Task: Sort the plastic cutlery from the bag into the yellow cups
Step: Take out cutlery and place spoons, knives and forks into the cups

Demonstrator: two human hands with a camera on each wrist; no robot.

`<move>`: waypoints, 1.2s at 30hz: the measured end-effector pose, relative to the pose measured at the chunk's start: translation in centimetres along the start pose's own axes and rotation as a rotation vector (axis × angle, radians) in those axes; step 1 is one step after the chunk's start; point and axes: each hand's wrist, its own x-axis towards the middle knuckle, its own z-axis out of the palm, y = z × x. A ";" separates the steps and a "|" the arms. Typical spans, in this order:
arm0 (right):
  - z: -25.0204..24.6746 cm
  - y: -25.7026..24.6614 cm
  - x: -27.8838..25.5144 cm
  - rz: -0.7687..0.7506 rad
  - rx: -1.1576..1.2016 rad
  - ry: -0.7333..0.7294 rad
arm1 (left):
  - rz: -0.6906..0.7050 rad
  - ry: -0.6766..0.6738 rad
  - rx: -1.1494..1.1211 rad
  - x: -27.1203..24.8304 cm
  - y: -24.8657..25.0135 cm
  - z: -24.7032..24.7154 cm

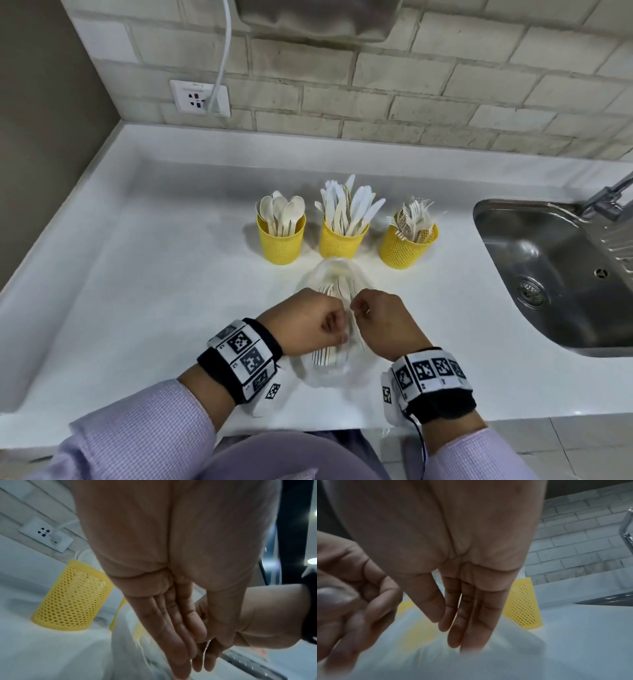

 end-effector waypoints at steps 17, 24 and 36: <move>0.8 2.4 0.8 0.185 0.107 -0.103 | -0.586 0.154 0.260 2.9 -0.3 5.2; 1.0 2.8 0.9 0.264 0.554 -0.188 | -0.729 0.186 0.088 4.0 1.1 6.2; 0.3 4.3 1.2 0.231 0.612 -0.413 | -0.773 0.138 0.198 5.3 1.4 6.9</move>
